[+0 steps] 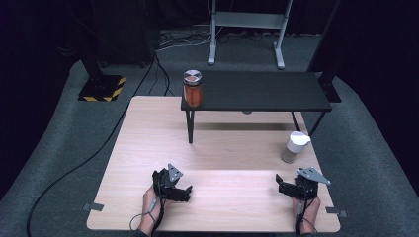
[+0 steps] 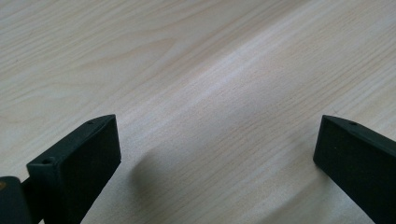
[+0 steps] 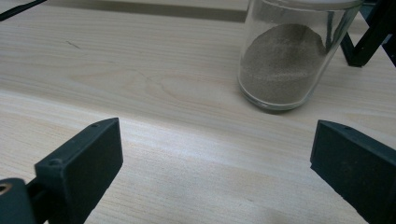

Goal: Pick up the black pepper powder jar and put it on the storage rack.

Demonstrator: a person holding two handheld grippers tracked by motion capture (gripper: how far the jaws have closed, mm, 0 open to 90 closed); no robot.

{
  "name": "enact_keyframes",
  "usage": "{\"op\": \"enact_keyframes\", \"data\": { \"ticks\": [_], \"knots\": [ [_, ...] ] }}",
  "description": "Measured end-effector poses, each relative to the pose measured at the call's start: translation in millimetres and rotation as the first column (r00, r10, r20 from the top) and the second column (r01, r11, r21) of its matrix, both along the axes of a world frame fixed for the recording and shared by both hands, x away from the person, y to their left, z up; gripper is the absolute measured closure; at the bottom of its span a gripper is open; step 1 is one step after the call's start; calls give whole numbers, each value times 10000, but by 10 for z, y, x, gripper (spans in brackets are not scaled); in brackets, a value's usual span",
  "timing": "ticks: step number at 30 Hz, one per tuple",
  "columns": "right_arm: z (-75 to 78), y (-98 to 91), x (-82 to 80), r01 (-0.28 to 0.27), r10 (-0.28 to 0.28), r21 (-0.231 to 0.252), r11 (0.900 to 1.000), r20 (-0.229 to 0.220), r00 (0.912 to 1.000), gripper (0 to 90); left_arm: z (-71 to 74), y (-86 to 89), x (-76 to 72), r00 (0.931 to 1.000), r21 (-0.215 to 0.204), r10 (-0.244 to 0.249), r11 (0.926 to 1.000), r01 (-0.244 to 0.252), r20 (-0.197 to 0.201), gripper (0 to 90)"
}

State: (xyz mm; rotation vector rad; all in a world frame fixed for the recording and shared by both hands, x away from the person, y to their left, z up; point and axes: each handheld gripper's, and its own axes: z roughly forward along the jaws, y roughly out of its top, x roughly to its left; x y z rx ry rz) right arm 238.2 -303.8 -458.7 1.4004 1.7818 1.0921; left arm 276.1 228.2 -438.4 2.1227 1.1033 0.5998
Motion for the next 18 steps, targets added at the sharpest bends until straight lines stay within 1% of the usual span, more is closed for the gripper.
{"op": "enact_keyframes", "data": {
  "ticks": [1, 2, 5, 7, 9, 10, 13, 15, 18],
  "knots": [
    [2, 4, 3, 8, -8, -18, 10000, -13, 10000, 12, -26, 9, -18, 10000, -112, 48, 9999, -47, 80, 2],
    [4, 8, 7, 7, -7, -49, 10000, -29, 10000, 12, -29, 16, -18, 10000, -179, 90, 9998, -89, 41, 2],
    [9, 25, 10, 17, -18, -155, 9999, -39, 10000, 12, -24, 18, -12, 10000, -186, 94, 9998, -94, -12, 2],
    [20, 43, 20, 43, -46, -256, 9997, -115, 9999, 15, -24, 20, -12, 9996, -321, 257, 9991, -260, -125, 2],
    [28, 55, 22, 3, -9, -374, 9993, -164, 9999, 16, -19, 33, -3, 9986, -479, 427, 9979, -442, -319, 3],
    [30, 60, 20, -14, 7, -426, 9991, -169, 9999, 17, -18, 35, 0, 9982, -498, 483, 9975, -500, -343, 3],
    [40, 83, 33, 84, -97, -532, 9985, -239, 9997, 17, -18, 33, -2, 9983, -491, 486, 9975, -502, -332, 3],
    [39, 122, 22, 244, -257, -679, 9974, -186, 9995, 5, -17, 40, 4, 9984, -505, 442, 9977, -459, -349, 4],
    [47, 165, 25, 426, -443, -855, 9954, -180, 9989, 0, -9, 85, 61, 9973, -726, 373, 9965, -419, -636, 4]
  ]
}}
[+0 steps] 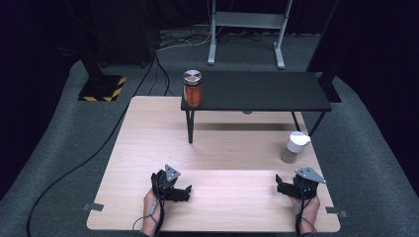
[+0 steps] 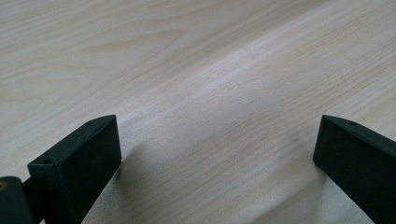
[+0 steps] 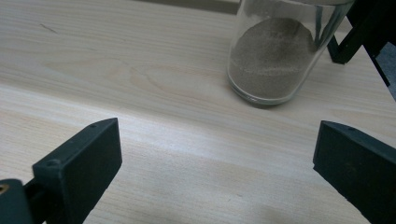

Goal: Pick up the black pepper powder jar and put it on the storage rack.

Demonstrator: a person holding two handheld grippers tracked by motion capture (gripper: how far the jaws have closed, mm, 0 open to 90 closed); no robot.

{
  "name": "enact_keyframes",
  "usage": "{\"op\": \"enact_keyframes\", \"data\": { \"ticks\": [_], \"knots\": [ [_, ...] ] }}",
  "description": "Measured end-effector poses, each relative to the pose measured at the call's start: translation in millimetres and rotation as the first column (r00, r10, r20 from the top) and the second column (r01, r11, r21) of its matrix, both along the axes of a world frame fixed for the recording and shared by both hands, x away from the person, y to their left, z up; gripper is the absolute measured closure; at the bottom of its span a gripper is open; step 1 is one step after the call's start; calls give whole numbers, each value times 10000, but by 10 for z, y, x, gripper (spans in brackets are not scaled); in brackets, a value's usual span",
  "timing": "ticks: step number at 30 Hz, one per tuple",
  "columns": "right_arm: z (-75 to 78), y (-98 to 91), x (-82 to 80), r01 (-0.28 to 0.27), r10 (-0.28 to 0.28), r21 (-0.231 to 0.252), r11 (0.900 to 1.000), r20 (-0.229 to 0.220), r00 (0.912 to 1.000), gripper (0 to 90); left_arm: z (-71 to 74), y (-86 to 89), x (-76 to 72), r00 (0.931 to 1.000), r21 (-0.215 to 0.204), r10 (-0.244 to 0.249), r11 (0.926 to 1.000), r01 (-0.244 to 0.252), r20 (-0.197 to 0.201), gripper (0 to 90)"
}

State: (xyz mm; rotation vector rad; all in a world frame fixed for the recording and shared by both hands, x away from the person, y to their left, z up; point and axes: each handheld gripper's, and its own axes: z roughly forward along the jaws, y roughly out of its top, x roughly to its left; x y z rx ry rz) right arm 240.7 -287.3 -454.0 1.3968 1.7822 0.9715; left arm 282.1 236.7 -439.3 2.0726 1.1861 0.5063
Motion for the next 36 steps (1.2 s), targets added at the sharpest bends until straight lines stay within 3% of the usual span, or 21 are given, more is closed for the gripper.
{"op": "enact_keyframes", "data": {
  "ticks": [4, 9, 11, 14, 23, 32, 36],
  "knots": [
    [60, -20, 134, 22, -24, -69, 10000, -202, 9998, 0, 3, -2, 13, 10000, 10, -31, 10000, 31, -18, 3],
    [155, -73, 402, 299, -300, 88, 9995, 42, 9995, 0, 2, -4, 10, 10000, 20, -30, 10000, 30, -4, 5],
    [166, -84, 468, 622, -631, 276, 9977, 339, 9974, 0, 3, -3, 12, 10000, 17, -31, 10000, 31, -14, 4],
    [206, -161, 622, 703, -713, 744, 9947, 99, 9974, 0, 3, -2, 13, 10000, 10, -33, 10000, 33, -19, 4],
    [245, -144, 829, 571, -569, 488, 9972, -68, 9984, 0, 3, -1, 14, 10000, 10, -39, 10000, 39, -20, 5],
    [260, -130, 850, 872, -873, 492, 9950, -1, 9962, 227, 3, -1, 13, 10000, 12, -40, 10000, 40, -16, 5],
    [252, -142, 841, 857, -861, 583, 9946, 38, 9963, 281, 2, -1, 11, 10000, 13, -41, 10000, 41, -5, 7]
  ]
}}
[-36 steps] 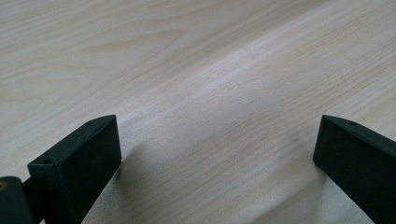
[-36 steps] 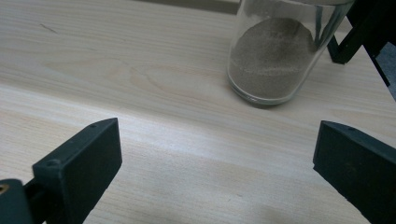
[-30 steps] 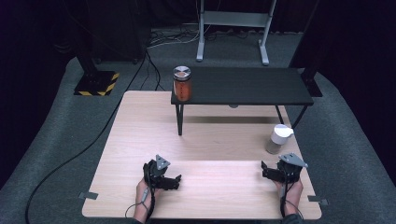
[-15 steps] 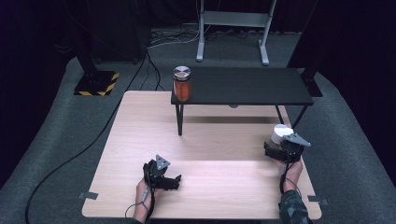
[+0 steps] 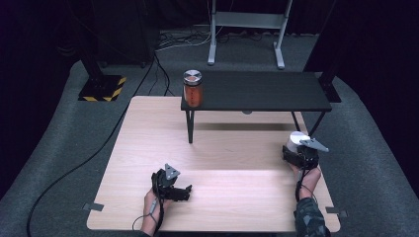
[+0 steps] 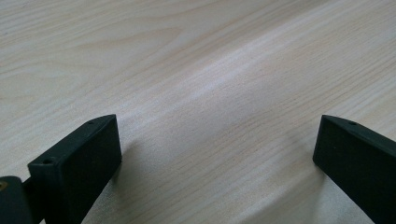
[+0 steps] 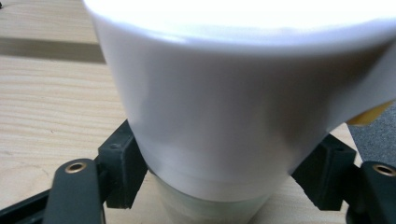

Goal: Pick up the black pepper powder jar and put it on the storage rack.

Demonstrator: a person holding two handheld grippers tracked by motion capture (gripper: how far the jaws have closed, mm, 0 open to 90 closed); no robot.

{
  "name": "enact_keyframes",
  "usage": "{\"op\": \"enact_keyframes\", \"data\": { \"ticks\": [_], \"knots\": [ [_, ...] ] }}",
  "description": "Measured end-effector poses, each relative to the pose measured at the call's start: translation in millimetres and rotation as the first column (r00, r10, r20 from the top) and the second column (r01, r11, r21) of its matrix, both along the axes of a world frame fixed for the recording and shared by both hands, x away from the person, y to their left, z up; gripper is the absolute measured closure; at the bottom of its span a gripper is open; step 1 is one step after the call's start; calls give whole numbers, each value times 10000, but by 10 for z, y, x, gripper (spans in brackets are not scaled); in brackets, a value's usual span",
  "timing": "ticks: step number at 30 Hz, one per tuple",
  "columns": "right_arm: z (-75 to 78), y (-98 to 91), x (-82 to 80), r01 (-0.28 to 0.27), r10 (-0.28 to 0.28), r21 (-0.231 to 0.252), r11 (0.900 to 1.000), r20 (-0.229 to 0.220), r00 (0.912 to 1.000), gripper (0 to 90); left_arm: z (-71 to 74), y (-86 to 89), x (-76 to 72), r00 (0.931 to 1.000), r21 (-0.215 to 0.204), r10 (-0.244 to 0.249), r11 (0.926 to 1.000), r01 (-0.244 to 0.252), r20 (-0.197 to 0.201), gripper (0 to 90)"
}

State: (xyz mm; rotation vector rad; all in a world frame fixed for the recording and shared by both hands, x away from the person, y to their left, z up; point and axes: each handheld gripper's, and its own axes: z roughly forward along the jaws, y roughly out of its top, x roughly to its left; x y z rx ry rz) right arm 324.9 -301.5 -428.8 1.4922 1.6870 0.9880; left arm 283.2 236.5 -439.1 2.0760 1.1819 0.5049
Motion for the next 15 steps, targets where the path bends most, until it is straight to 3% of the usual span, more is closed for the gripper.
{"op": "enact_keyframes", "data": {
  "ticks": [15],
  "knots": [
    [22, -6, 3, 112, -111, 141, 9998, -67, 9999, 292, -1, 0, -3, 10000, -2, -8, 10000, 8, 15, 9]
  ]
}}
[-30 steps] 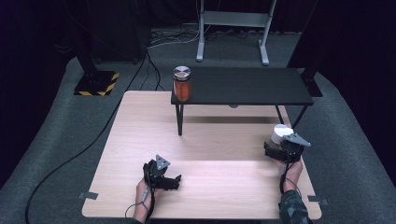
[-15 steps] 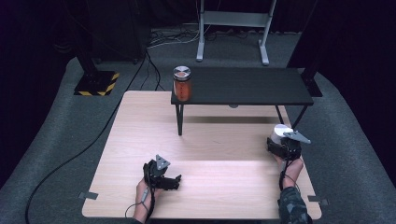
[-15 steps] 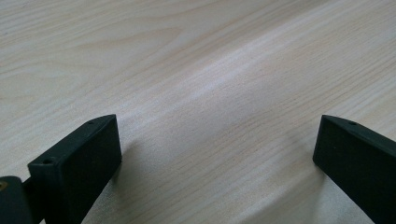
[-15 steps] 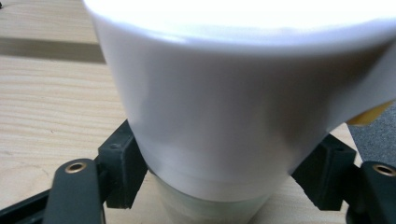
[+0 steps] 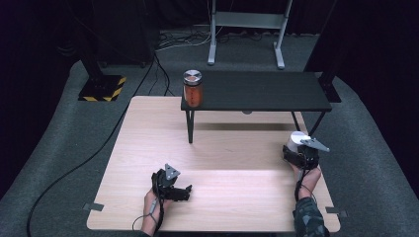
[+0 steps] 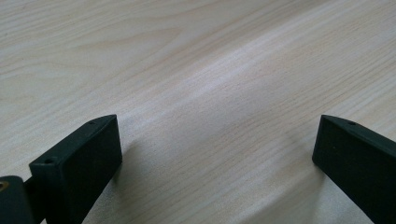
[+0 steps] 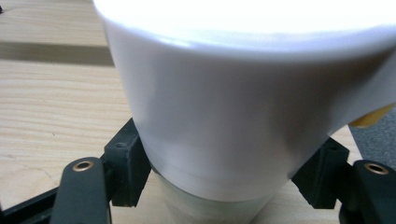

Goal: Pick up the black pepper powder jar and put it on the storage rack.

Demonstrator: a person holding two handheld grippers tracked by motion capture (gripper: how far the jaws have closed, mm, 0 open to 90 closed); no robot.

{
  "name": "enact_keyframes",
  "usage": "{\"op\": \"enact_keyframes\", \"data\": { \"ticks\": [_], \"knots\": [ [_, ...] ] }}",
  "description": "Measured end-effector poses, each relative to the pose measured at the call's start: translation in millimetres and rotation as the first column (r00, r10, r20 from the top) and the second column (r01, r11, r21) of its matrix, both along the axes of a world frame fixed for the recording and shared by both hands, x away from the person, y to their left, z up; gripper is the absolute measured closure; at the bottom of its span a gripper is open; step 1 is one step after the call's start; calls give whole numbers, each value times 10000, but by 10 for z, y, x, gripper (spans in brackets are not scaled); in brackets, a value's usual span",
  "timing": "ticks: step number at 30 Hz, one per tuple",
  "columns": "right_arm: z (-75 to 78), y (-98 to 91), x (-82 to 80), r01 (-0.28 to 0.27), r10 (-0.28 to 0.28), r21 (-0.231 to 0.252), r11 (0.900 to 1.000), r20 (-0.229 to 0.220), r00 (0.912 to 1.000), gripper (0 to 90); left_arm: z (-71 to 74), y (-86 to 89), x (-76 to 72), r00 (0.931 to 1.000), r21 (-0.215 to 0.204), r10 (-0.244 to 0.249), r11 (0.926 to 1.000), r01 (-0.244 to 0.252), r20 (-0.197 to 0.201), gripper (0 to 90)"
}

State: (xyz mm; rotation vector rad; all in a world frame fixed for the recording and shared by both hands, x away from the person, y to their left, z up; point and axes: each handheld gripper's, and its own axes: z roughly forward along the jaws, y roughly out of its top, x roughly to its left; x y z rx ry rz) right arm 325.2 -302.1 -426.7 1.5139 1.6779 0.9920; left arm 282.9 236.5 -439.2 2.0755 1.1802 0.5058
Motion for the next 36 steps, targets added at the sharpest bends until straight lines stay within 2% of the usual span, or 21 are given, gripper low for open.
{"op": "enact_keyframes", "data": {
  "ticks": [10, 36],
  "knots": [
    [37, -30, -19, -4, 4, -7, 10000, -39, 10000, 292, -1, -1, -2, 10000, 15, -7, 10000, 7, 20, 10],
    [276, -83, -51, -133, 133, -156, 9998, 39, 9999, 292, -4, -6, -12, 10000, 55, -40, 10000, 39, 83, 11]
  ]
}}
